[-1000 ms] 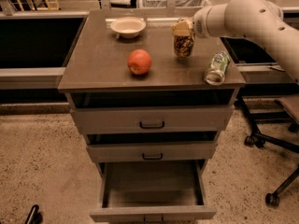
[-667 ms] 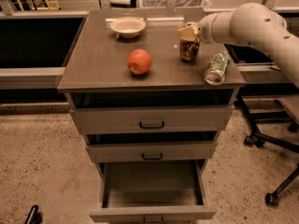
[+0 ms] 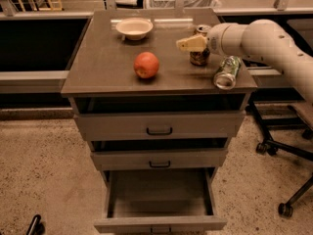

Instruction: Pick orange can from bottom drawer and place on counter

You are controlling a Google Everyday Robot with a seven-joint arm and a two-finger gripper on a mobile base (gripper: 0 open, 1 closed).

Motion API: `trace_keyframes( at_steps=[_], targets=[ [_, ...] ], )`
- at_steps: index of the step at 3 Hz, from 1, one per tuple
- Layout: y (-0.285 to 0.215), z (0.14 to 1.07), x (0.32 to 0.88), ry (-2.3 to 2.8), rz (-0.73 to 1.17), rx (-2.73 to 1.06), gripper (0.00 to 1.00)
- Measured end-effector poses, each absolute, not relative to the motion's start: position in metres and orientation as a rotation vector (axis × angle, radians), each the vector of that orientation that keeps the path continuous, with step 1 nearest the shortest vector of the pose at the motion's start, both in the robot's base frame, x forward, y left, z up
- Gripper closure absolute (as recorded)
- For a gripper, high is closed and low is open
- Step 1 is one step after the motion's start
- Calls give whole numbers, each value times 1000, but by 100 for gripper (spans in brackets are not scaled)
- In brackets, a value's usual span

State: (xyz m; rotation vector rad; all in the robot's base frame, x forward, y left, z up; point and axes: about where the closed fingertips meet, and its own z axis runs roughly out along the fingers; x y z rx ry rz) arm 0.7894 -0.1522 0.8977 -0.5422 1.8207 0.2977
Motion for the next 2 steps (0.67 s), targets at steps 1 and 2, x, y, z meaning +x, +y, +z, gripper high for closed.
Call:
trace_keyframes(
  at_steps=[1,2],
  targets=[
    [-146,904,789,1813,312,-580,0],
    [-149,926,786,1770,373,-643,0]
  ],
)
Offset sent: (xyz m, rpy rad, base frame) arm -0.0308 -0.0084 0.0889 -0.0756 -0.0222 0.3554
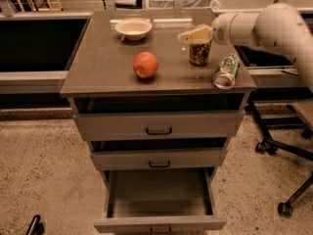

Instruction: Pick orange can from bottom drawer and place on counter

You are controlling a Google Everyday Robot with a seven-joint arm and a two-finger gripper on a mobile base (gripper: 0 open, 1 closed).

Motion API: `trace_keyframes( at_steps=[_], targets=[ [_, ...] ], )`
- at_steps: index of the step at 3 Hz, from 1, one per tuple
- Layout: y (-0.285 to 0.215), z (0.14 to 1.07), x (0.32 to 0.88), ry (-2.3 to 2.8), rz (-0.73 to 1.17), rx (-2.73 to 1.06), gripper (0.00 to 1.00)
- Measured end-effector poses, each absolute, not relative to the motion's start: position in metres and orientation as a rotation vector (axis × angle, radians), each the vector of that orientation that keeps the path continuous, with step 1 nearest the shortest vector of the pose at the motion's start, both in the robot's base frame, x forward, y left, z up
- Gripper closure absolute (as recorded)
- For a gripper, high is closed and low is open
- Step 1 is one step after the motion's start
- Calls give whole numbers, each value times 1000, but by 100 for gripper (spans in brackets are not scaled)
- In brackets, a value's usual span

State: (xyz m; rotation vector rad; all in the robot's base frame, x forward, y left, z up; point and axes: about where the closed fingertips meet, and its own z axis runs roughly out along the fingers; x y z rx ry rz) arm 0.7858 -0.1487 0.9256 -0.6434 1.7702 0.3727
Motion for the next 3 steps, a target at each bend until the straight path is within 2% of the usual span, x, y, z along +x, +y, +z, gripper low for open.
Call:
trace_keyframes(
  at_steps=[2,3],
  targets=[
    [-201,988,741,1633,345,-892,0],
    [-200,989,735,1624,345,-936,0]
  ],
)
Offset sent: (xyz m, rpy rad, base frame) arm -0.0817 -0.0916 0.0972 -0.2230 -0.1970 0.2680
